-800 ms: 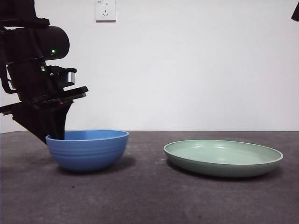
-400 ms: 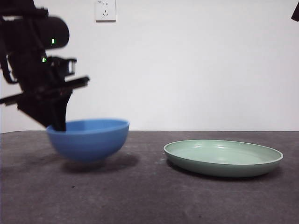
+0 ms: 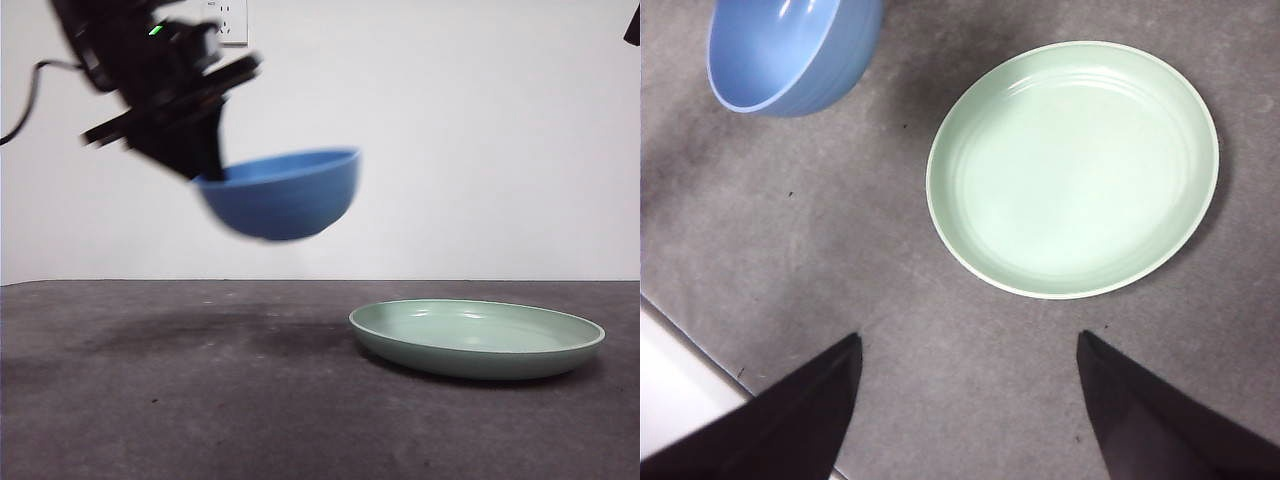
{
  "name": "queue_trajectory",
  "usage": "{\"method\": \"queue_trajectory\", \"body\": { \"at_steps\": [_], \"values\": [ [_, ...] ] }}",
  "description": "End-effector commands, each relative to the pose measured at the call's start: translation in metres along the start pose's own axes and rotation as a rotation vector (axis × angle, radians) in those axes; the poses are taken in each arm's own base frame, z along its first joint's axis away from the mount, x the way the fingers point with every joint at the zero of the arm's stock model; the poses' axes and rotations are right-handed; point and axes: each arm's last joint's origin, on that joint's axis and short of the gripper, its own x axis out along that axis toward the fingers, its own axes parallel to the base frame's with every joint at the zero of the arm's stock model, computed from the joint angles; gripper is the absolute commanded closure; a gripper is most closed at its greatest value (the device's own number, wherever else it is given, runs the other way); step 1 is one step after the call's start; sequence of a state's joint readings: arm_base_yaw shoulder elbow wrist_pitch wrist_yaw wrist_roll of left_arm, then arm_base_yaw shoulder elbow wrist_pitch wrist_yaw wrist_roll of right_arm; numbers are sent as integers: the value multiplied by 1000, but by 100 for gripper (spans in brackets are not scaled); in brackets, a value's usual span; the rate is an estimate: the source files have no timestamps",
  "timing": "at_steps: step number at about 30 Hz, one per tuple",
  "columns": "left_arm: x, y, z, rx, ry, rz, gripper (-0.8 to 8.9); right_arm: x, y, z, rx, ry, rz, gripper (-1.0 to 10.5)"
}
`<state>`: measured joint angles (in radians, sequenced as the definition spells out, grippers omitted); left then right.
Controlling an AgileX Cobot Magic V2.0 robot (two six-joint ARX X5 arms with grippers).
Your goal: Pick up the blue bowl, put it on the green plate, put it on desk
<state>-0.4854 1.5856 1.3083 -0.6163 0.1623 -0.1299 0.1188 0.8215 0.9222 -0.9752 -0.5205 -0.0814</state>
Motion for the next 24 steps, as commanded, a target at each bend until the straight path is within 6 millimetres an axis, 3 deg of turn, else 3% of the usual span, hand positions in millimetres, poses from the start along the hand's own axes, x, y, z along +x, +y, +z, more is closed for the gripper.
{"method": "queue_trajectory", "body": {
  "at_steps": [1, 8, 17, 24],
  "values": [
    [-2, -18, 17, 22, -60, -43, 803, -3, 2, 5, -11, -19, 4, 606],
    [20, -49, 40, 63, -57, -95, 803, -3, 2, 5, -11, -19, 3, 606],
    [81, -80, 49, 114, 29, -127, 803, -3, 2, 5, -11, -19, 3, 606],
    [128, -88, 43, 125, 111, -113, 803, -3, 2, 5, -11, -19, 3, 606]
  ]
}}
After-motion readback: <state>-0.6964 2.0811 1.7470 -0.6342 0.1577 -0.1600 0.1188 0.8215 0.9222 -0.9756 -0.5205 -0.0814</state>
